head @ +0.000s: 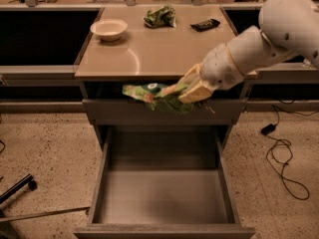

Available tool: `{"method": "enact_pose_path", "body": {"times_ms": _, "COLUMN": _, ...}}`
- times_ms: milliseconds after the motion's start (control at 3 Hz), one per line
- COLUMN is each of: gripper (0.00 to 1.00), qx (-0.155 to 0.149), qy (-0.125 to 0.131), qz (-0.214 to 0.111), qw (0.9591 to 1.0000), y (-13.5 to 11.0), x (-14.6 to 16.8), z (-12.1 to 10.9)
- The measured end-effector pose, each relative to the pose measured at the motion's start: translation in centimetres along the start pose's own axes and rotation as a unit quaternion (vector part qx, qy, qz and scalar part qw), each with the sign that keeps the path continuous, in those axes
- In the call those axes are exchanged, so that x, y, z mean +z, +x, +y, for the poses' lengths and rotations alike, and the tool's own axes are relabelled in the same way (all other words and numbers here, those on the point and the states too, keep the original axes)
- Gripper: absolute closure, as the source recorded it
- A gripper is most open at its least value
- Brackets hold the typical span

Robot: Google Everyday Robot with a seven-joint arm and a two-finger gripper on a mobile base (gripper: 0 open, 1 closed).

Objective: Place green rice chip bag into middle drawer

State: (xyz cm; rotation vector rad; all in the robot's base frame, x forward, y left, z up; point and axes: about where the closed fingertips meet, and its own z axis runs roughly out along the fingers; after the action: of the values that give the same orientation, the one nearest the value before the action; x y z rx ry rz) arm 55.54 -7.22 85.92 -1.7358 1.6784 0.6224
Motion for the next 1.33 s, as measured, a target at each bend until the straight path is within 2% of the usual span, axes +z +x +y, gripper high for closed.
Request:
{"method": "enact_pose_path", "body": {"times_ms": 333, "gripper": 1.00, "qx": 0.055, "qy": -0.015, "qz": -0.023, "qw": 0.9981, "y": 2.5, "x": 2.3, "z": 5.0}}
{"method": "enact_pose_path", "body": {"times_ms": 667, "gripper": 1.00, "qx": 0.096, "qy": -0.002, "qz": -0.027, "qw": 0.9950, "y": 4.4, "x": 4.8, "z": 9.3}}
{"method": "enact_pose_path", "body": {"times_ms": 1000, "gripper": 1.00, "qx": 0.123, "qy": 0.007, "qz": -0.003, "qw": 0.9924, "y": 8.2, "x": 10.4, "z": 12.6}}
{"method": "enact_pose_path", "body": {"times_ms": 1333, "gripper": 1.00, "qx": 0.123, "qy": 0.007, "qz": -0.003, "qw": 0.9924, "y": 8.2, "x": 10.4, "z": 12.6}}
